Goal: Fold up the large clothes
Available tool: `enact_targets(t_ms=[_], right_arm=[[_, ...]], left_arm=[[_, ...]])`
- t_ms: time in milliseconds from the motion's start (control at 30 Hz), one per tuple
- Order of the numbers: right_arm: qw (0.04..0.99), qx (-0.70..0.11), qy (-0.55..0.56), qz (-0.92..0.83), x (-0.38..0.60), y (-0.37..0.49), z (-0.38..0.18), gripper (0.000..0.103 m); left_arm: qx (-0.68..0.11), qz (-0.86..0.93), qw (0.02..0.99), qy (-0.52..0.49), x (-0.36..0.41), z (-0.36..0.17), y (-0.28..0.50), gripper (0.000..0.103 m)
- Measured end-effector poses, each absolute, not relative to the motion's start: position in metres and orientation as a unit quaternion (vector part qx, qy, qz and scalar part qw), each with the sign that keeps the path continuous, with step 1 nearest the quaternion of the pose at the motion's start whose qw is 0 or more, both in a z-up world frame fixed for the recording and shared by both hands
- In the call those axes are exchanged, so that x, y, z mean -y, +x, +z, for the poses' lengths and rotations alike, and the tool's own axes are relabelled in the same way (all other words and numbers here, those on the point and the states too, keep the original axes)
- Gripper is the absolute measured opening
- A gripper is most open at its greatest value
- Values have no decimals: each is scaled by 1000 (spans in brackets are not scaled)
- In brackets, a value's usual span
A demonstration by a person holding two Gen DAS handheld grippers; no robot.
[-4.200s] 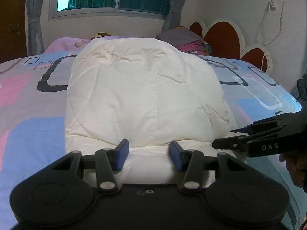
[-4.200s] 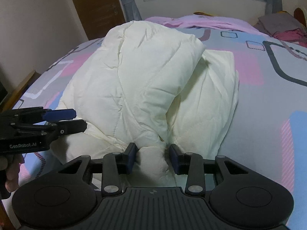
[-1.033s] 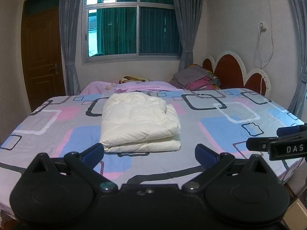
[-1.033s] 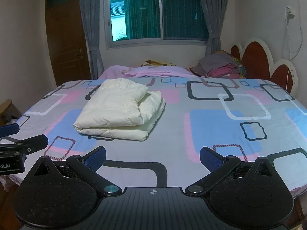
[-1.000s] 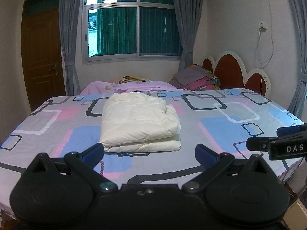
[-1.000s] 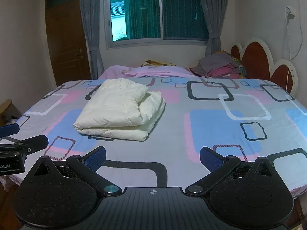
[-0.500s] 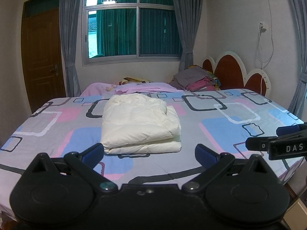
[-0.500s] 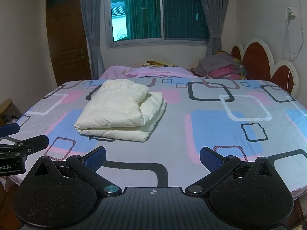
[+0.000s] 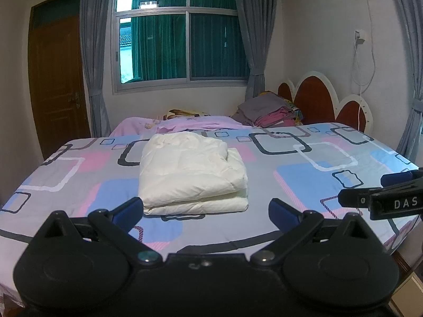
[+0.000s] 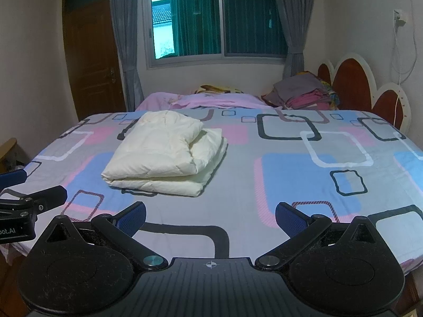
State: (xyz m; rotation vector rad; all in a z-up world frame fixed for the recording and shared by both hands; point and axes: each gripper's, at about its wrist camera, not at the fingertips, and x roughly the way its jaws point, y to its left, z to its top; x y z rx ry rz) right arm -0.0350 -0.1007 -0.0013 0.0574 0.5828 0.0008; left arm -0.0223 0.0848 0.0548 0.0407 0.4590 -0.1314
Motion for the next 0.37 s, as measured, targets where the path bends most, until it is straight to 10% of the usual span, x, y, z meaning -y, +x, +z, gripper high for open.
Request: enact_targets(t_ms=[367], right_arm=[[958,-287,28,0,101,-38,-1,103]], left_arm=[[-226,-74,971,20,-85,55,-24,101]])
